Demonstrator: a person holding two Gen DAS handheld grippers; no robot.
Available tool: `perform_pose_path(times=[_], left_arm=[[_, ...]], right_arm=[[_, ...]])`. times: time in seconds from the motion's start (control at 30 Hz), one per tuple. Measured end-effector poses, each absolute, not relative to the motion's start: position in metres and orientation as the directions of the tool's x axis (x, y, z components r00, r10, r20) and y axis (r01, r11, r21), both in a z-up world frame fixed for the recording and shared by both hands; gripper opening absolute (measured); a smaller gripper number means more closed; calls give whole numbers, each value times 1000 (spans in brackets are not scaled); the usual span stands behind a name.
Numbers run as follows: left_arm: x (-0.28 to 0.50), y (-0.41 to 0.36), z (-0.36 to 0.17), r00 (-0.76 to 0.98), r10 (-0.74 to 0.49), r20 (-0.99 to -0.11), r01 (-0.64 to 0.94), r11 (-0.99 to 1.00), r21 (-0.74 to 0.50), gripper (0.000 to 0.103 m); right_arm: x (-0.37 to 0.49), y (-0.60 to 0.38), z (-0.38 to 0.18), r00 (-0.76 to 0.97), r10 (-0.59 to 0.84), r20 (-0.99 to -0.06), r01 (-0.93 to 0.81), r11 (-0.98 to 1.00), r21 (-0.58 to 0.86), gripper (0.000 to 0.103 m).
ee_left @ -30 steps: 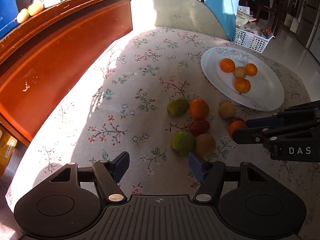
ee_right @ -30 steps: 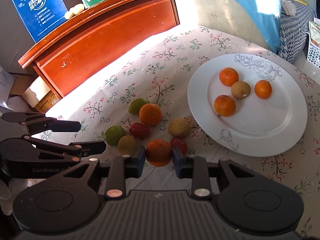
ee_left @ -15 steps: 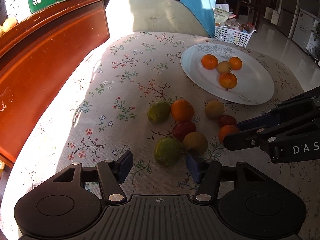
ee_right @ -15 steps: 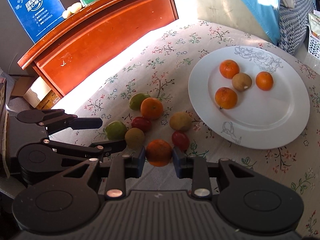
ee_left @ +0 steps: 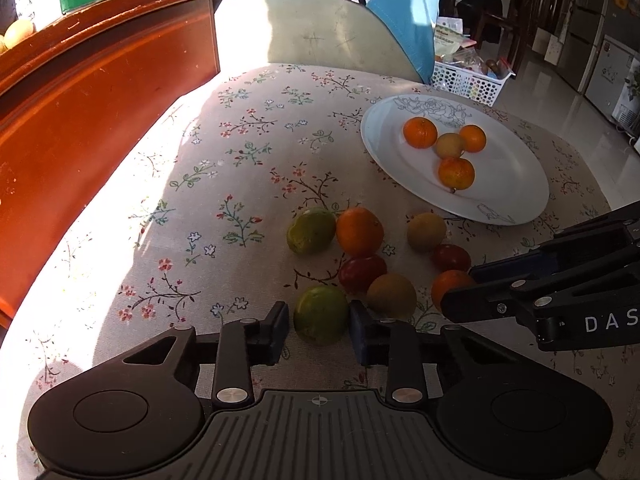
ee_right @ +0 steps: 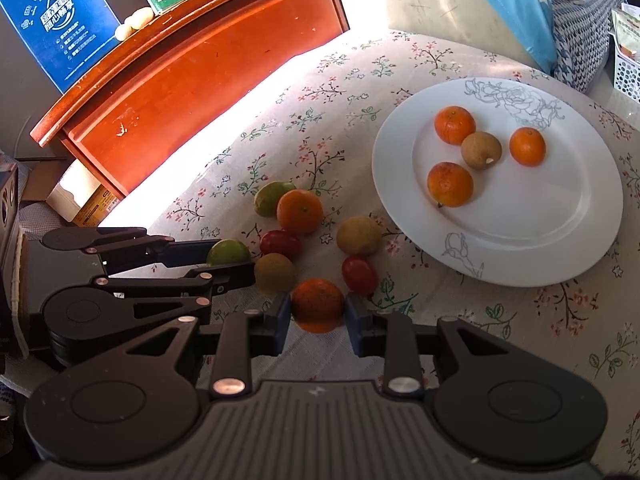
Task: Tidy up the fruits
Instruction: 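Place the tangerine on the plate with the right gripper while the left gripper carries the lime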
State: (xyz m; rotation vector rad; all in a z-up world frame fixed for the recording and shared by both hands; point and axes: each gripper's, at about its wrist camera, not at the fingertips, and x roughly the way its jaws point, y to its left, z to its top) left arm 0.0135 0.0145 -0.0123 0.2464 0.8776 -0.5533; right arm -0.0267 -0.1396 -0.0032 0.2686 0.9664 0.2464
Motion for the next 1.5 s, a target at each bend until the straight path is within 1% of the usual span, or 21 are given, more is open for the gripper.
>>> perform_pose_path(times=[0.03,0.23,0.4,0.57,0.8,0.93,1.03,1.17,1.33,1.43,1.5], left_arm=[[13,15,-12,510,-358,-782,550,835,-24,26],[14,21,-7,521,-338,-784,508,861,-34,26],[13,23,2,528,-362,-768,496,866,-66,26],[13,16,13,554,-364,-749,486,871,-64,26],[16,-6,40,573,-426,-700,503,857,-111,26],[23,-21,50,566,-466,-680,521,842,-143,26],[31,-35,55,566,-478,-672,529,835,-150,26],[44,-49,51,544,-494,-679,526,831,-183,26],[52,-49,41,530,-463,-711,495,849,-183,26],[52,-37,35,516,-438,-736,480,860,-175,26],[47,-29,30,483,-453,-750,489,849,-198,27]], right_arm=[[-27,-140,-3,545,324,-773,-86,939,333,30],[-28,-141,-1,553,325,-767,-84,938,337,30],[-28,-143,4,567,333,-753,-82,933,351,30],[-28,-147,9,584,324,-744,-75,935,348,30],[-26,-182,39,671,280,-686,-15,931,366,30],[-23,-208,53,702,246,-669,36,925,378,30],[-21,-223,60,719,210,-662,61,931,361,30],[-11,-237,58,707,186,-683,90,933,348,30],[-1,-250,48,681,170,-712,122,933,340,30],[0,-257,44,665,189,-722,141,918,371,30],[0,-259,42,656,213,-725,153,903,403,30]])
